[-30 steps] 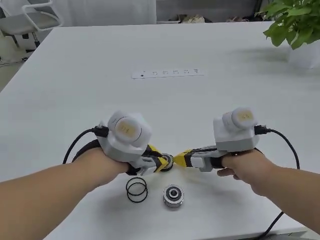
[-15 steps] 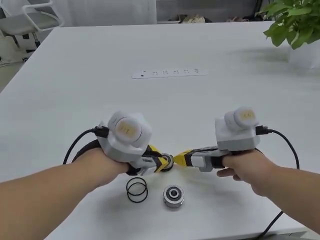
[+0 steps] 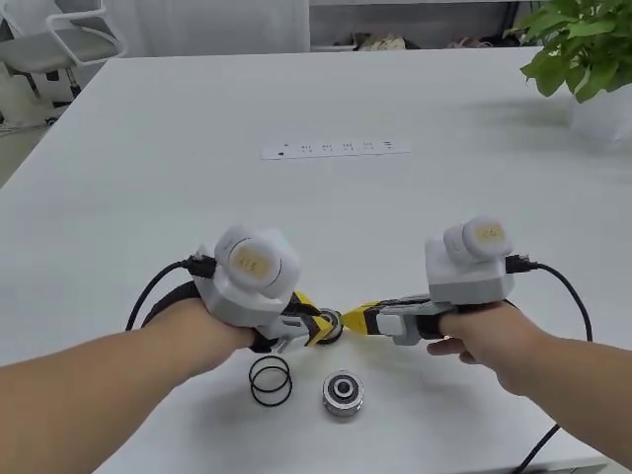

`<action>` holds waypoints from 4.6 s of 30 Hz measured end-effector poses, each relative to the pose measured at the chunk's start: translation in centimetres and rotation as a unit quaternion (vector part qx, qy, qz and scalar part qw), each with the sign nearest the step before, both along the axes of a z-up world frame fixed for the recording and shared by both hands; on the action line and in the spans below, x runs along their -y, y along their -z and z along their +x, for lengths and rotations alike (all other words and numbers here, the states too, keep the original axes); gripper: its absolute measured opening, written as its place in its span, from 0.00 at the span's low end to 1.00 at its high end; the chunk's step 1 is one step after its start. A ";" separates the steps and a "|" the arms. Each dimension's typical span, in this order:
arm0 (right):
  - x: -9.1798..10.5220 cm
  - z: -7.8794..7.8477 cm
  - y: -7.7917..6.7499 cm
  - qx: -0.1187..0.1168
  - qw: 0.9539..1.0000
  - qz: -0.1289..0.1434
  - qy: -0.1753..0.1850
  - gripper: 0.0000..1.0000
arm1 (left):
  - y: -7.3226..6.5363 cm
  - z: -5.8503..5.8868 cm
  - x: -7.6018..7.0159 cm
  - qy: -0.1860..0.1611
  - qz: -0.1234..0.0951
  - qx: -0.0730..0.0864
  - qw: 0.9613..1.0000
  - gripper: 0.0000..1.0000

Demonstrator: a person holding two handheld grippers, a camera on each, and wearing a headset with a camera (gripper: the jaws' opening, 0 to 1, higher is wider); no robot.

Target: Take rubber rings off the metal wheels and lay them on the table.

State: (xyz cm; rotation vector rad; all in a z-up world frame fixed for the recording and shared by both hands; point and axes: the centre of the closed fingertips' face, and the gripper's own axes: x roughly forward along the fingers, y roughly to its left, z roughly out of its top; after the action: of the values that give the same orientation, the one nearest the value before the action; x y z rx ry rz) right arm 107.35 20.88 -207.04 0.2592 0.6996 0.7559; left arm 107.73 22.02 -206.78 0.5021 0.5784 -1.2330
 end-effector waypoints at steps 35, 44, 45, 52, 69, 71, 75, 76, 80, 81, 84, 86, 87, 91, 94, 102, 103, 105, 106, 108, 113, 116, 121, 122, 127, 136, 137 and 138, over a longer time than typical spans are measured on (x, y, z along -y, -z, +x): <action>-2.0 -0.2 -1.6 0.011 0.999 0.043 -0.016 0.00 | 0.0 -0.1 -0.1 -0.005 0.001 0.003 1.000 0.08; -1.2 0.0 -1.3 0.015 0.999 0.029 -0.010 0.00 | -0.1 -0.1 0.0 0.003 0.002 0.017 1.000 0.08; -1.2 0.0 -1.3 0.015 0.999 0.029 -0.011 0.00 | -0.1 -0.1 0.0 0.008 0.006 0.025 1.000 0.08; -1.2 -0.1 -1.6 0.015 0.999 0.031 -0.013 0.00 | -0.3 -0.1 -0.2 0.015 0.012 0.025 1.000 0.10; -1.6 -0.5 -2.5 0.017 0.999 0.045 -0.017 0.00 | -3.4 -1.4 -1.4 0.010 -0.037 0.009 0.999 0.28; -1.7 -0.6 -2.8 0.017 0.998 0.051 -0.018 0.00 | -3.7 -1.6 -1.7 0.011 -0.041 0.010 0.999 0.31; -2.0 -0.9 -3.2 0.018 0.998 0.057 -0.019 0.00 | -4.2 -2.0 -2.3 0.016 -0.044 0.013 0.999 0.35; -2.0 -0.9 -3.3 0.019 0.998 0.058 -0.020 0.00 | -4.4 -2.2 -2.4 0.016 -0.045 0.013 0.999 0.36; -2.3 -1.0 -3.8 0.021 0.997 0.065 -0.021 0.00 | -5.0 -2.6 -2.9 0.017 -0.052 0.014 0.998 0.40; -2.5 -1.1 -4.0 0.022 0.997 0.068 -0.022 0.00 | -5.2 -2.7 -3.0 0.015 -0.056 0.012 0.998 0.41; -2.9 -1.3 -4.3 0.023 0.997 0.071 -0.027 0.00 | -5.8 -3.1 -3.3 0.014 -0.064 0.011 0.998 0.44; -3.2 -1.5 -4.4 0.023 0.997 0.073 -0.031 0.00 | -6.2 -3.4 -3.6 0.015 -0.070 0.011 0.997 0.45; -3.3 -1.5 -4.5 0.023 0.996 0.074 -0.032 0.00 | -6.4 -3.4 -3.7 0.015 -0.072 0.012 0.997 0.45; -3.8 -1.8 -4.7 0.023 0.996 0.078 -0.040 0.00 | -7.0 -3.8 -4.3 0.011 -0.080 0.013 0.997 0.48; -4.1 -2.0 -4.9 0.022 0.996 0.080 -0.043 0.00 | -7.3 -4.0 -4.9 0.007 -0.085 0.014 0.996 0.49; -4.8 -2.4 -5.0 0.018 0.995 0.085 -0.052 0.00 | -7.6 -4.6 -6.6 -0.001 -0.088 0.012 0.996 0.55; -4.9 -2.5 -5.0 0.018 0.995 0.085 -0.054 0.00 | -7.6 -4.7 -6.7 -0.001 -0.088 0.013 0.996 0.55; -5.1 -2.6 -5.0 0.016 0.995 0.085 -0.056 0.00 | -7.6 -4.8 -7.1 -0.003 -0.087 0.014 0.996 0.56; -5.1 -2.6 -5.0 0.016 0.995 0.086 -0.057 0.00 | -7.7 -4.9 -7.4 -0.005 -0.086 0.016 0.996 0.56; -5.3 -2.7 -5.0 0.015 0.994 0.087 -0.061 0.00 | -7.7 -4.8 -7.8 -0.008 -0.087 0.016 0.996 0.57; -5.9 -3.1 -4.7 0.009 0.994 0.085 -0.069 0.00 | -7.6 -4.9 -8.9 -0.020 -0.089 0.012 0.996 0.59; -6.2 -3.4 -4.5 0.006 0.994 0.083 -0.075 0.00 | -7.6 -5.0 -9.5 -0.028 -0.090 0.010 0.995 0.60; -6.7 -3.7 -4.3 0.001 0.993 0.082 -0.083 0.00 | -7.3 -5.3 -10.4 -0.036 -0.088 0.008 0.995 0.62; -6.9 -3.8 -4.2 0.000 0.993 0.081 -0.086 0.00 | -7.3 -5.3 -10.5 -0.037 -0.088 0.008 0.995 0.63; -7.6 -4.2 -3.8 -0.005 0.992 0.078 -0.096 0.00 | -7.3 -5.5 -11.1 -0.043 -0.088 0.005 0.995 0.64; -8.5 -4.9 -3.3 -0.014 0.991 0.072 -0.110 0.00 | -7.2 -5.8 -11.5 -0.045 -0.085 0.008 0.995 0.64; -8.6 -5.0 -3.2 -0.015 0.991 0.070 -0.111 0.00 | -7.2 -5.8 -11.6 -0.045 -0.085 0.008 0.995 0.64; -8.7 -5.1 -3.1 -0.016 0.991 0.070 -0.112 0.00 | -7.2 -5.9 -11.6 -0.045 -0.085 0.008 0.995 0.64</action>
State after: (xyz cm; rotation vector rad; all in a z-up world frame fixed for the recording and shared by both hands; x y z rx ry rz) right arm 102.29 29.57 -203.91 0.3237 0.7144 1.0198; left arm 101.88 33.60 -199.60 0.3389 0.4735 -1.1796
